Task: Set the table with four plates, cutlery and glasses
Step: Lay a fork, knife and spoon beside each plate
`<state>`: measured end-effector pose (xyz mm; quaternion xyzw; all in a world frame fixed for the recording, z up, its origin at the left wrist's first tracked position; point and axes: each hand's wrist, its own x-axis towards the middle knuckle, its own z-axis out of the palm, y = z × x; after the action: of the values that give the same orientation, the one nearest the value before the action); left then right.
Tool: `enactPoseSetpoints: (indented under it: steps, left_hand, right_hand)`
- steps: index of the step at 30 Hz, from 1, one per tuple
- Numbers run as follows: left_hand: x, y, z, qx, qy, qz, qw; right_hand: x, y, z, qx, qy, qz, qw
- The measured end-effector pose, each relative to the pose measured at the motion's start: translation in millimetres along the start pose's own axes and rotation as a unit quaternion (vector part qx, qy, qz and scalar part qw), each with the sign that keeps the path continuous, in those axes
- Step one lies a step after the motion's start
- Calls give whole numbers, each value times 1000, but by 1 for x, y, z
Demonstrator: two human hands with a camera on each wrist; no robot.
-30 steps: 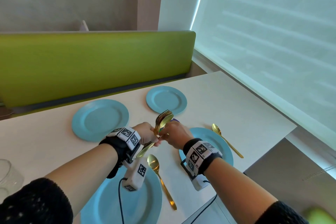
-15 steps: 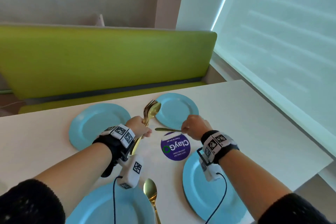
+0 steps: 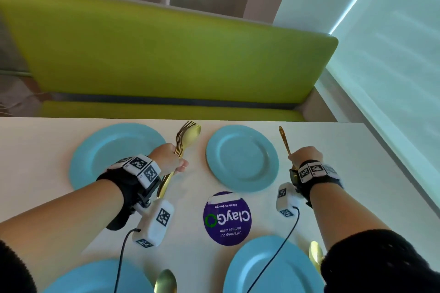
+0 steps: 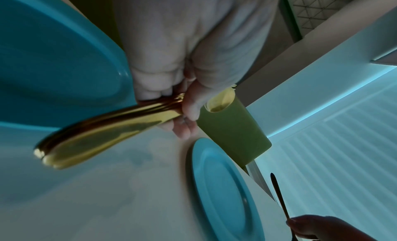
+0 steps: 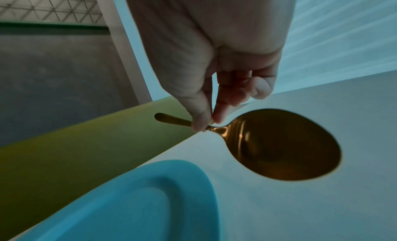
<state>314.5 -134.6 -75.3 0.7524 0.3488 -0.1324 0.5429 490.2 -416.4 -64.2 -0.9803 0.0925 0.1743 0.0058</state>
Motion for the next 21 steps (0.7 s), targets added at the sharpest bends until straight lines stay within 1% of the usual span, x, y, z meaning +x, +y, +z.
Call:
enactPoseSetpoints:
  steps: [3,9,14,21]
  left_hand:
    - [10,1,4,-23,-6,-7,1000]
    - [28,9,7,-45,3,-11,999]
    - [41,10,11,-50,4,-16,999]
    - [50,5,18,-44,-3,-20,999]
  right_hand:
    - [19,1,10,11,-10,16,1000]
    - [43,-2,28,35,-16,37,999]
    - [55,-7,41,50,-23,46,997]
    - [62,-15,49,78,-7,54,995]
